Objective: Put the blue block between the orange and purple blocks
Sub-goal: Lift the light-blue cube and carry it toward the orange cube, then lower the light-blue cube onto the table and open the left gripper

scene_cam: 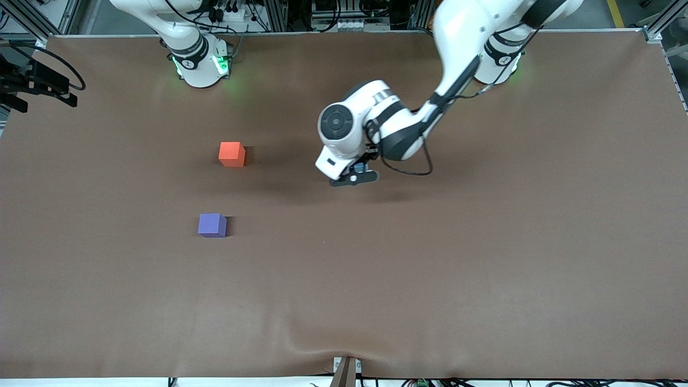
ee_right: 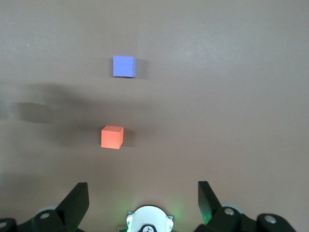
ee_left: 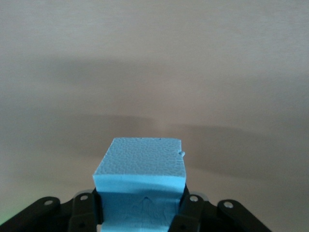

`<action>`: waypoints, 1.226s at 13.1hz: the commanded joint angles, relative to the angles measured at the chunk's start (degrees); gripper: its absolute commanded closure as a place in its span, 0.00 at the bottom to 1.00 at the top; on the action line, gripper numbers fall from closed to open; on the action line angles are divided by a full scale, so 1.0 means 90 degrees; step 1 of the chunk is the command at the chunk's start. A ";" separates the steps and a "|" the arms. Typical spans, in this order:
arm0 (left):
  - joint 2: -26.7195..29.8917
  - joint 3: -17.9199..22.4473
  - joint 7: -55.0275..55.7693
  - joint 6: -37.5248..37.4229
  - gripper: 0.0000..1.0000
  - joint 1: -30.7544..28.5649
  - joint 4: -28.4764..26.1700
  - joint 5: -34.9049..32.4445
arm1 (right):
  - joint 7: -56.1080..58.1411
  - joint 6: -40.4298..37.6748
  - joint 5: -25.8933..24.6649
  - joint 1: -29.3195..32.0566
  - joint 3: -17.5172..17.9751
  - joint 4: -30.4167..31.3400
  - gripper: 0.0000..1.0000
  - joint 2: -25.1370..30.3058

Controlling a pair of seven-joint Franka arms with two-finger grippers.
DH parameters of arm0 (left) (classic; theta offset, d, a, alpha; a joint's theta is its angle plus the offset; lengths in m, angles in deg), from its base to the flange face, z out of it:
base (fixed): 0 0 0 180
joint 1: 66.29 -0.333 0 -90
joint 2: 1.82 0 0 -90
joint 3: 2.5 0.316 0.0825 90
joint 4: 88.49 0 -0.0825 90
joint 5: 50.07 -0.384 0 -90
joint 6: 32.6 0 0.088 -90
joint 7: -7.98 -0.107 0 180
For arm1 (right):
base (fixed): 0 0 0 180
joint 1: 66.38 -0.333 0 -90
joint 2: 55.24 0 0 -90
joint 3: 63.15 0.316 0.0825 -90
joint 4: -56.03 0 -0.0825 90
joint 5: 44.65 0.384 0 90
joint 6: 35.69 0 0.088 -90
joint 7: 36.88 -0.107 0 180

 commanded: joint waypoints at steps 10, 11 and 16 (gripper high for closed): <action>-0.0769 0.0539 -0.0280 0.1577 0.00 0.0850 0.0341 -0.0248 | 0.0069 0.0040 0.0214 0.0064 0.0091 -0.0063 0.00 -0.0135; -0.0701 0.0548 -0.0270 0.1538 0.00 0.0869 0.0341 -0.0336 | 0.0069 0.0040 0.0205 0.0064 0.0091 -0.0073 0.00 -0.0145; 0.0351 0.0549 -0.0231 0.0632 0.00 0.0772 0.0332 -0.0346 | 0.0118 0.0274 0.0205 0.0142 0.0081 -0.0073 0.00 -0.0300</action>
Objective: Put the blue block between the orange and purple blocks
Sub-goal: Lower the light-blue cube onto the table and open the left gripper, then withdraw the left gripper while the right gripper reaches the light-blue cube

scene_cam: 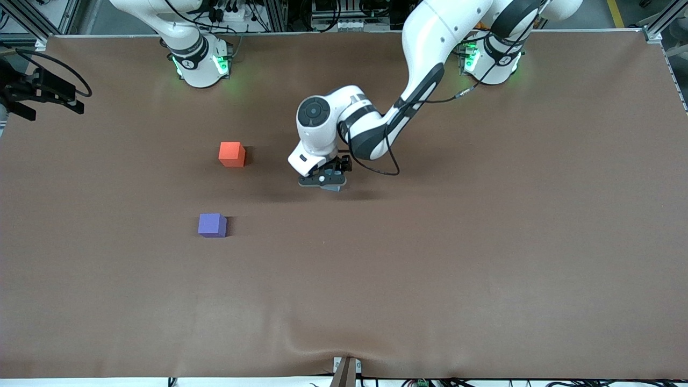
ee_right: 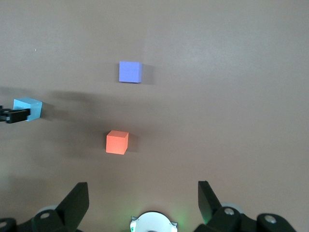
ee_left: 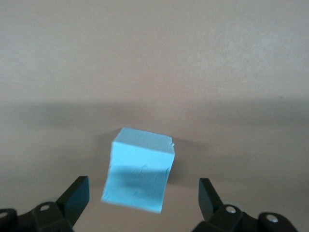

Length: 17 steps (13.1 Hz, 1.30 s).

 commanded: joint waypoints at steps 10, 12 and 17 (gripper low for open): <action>0.2580 0.0109 -0.1780 -0.2479 0.00 -0.3061 -0.0247 -0.0006 | 0.0069 0.0446 0.0345 -0.0179 0.0094 -0.0036 0.00 -0.1296; 0.2873 0.0090 -0.2367 -0.2724 0.00 -0.3570 -0.0257 0.0091 | -0.0164 0.0690 0.0502 -0.0511 0.0094 -0.0006 0.00 -0.1443; 0.3800 0.0080 -0.3861 -0.3300 0.00 -0.4371 -0.0734 0.0297 | -0.2875 0.1247 0.0707 -0.1858 0.0094 -0.0006 0.00 -0.1833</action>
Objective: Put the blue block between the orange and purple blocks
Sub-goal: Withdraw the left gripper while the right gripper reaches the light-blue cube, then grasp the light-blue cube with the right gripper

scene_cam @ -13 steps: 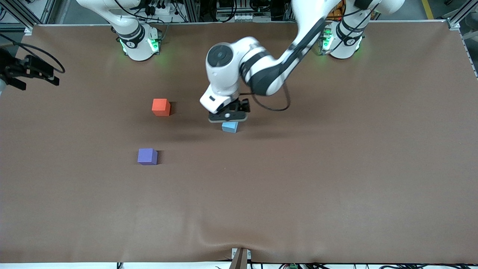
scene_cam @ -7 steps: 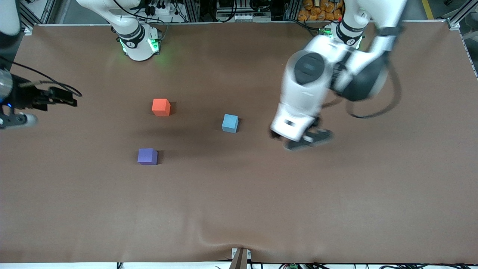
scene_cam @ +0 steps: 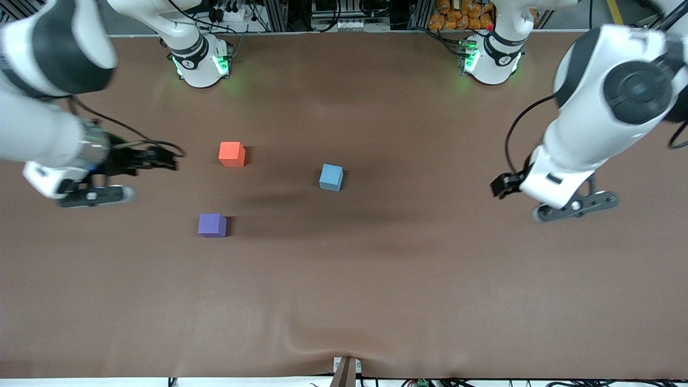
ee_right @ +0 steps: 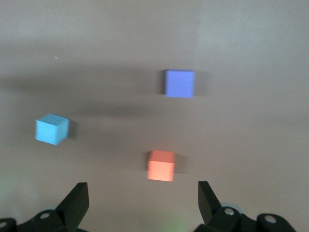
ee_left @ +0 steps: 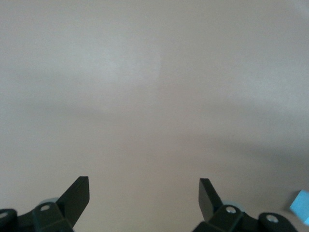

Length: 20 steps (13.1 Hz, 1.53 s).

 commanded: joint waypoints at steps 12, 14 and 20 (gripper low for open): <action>0.2375 0.1033 -0.3658 -0.0843 0.00 -0.0332 -0.1658 0.0238 | -0.3680 0.3824 0.0233 -0.2983 -0.0011 0.1271 0.00 -0.2039; 0.2404 0.1033 -0.3649 -0.0998 0.00 -0.0351 -0.1512 0.0413 | -0.3757 0.4183 0.0224 -0.3043 0.0233 0.1280 0.00 -0.2313; 0.2210 0.0897 -0.2899 -0.1029 0.00 -0.0469 -0.1365 0.0853 | -0.4080 0.4703 0.0155 -0.3131 0.0410 0.1300 0.00 -0.2607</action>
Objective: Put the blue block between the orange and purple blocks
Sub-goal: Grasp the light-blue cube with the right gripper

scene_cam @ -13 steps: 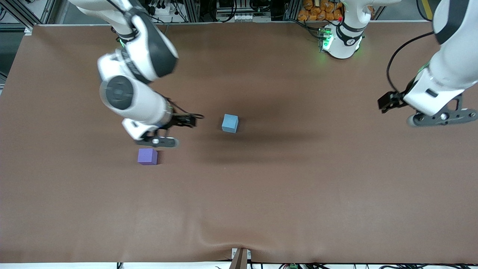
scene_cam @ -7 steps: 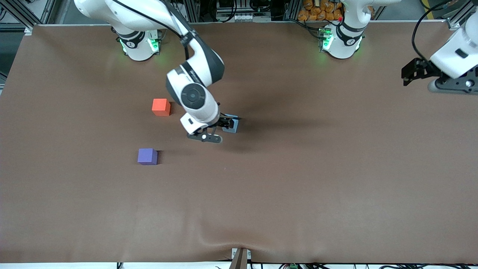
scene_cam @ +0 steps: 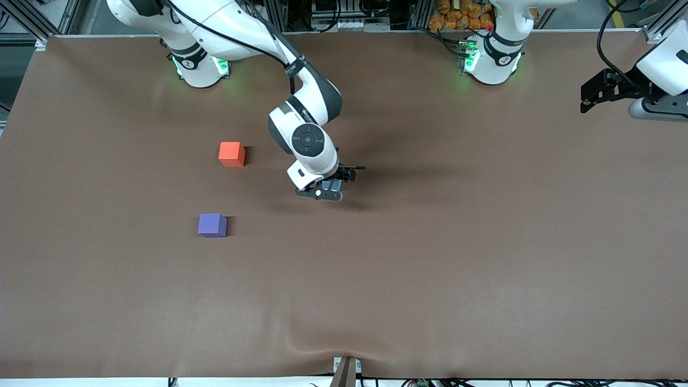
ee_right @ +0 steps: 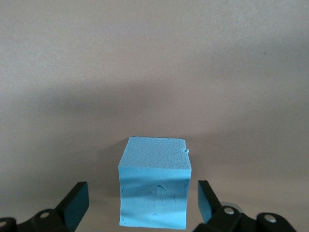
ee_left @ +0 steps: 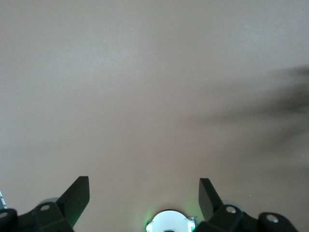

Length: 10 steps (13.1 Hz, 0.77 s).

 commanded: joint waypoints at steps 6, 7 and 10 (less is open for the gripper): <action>-0.0312 -0.0479 0.0397 0.0406 0.00 -0.0034 0.0115 -0.0154 | -0.0105 0.0061 -0.0144 -0.0111 0.0000 0.0257 0.00 -0.0037; -0.0302 -0.0480 0.0397 0.0397 0.00 -0.0112 0.0105 -0.0126 | -0.0095 0.0061 -0.0164 -0.0150 0.0000 0.0258 0.23 -0.0037; -0.0350 -0.0431 0.0358 0.0396 0.00 -0.0357 0.0280 -0.0008 | -0.0115 0.0032 -0.0389 -0.0141 0.0010 0.0219 1.00 -0.0046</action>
